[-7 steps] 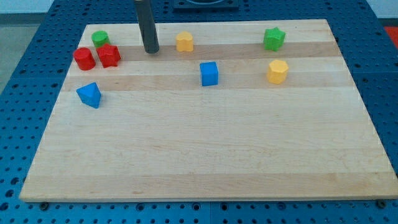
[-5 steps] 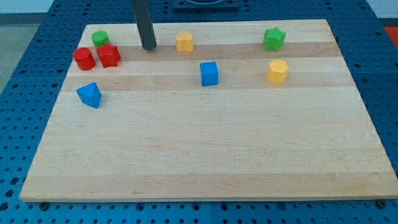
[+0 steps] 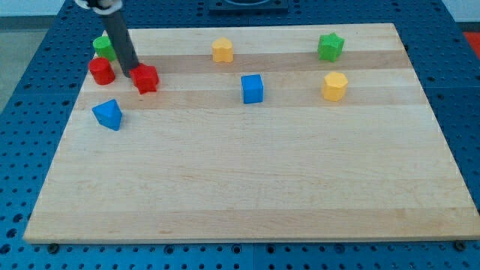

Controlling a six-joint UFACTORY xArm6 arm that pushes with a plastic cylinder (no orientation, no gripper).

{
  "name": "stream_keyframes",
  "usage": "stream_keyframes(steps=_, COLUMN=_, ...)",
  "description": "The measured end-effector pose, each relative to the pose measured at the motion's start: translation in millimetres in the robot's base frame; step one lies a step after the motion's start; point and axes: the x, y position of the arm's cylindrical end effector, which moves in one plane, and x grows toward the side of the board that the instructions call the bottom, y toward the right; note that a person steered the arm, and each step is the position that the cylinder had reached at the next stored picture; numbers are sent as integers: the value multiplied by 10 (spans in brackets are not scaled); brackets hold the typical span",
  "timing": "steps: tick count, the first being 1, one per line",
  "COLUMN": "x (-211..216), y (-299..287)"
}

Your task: Push the red star towards the bottom right corner of the board

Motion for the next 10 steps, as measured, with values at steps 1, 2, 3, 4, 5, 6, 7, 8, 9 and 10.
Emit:
stream_keyframes(steps=1, x=618, y=535)
stream_keyframes(steps=2, x=1268, y=1372)
stream_keyframes(steps=3, x=1626, y=1802)
stream_keyframes(steps=4, x=2110, y=2431)
stream_keyframes(steps=5, x=2160, y=2330)
stream_keyframes(steps=6, x=2495, y=2912)
stream_keyframes(steps=7, x=2490, y=3078)
stream_keyframes(steps=8, x=2699, y=2674)
stream_keyframes(steps=9, x=2933, y=2968)
stream_keyframes(steps=10, x=2875, y=3234)
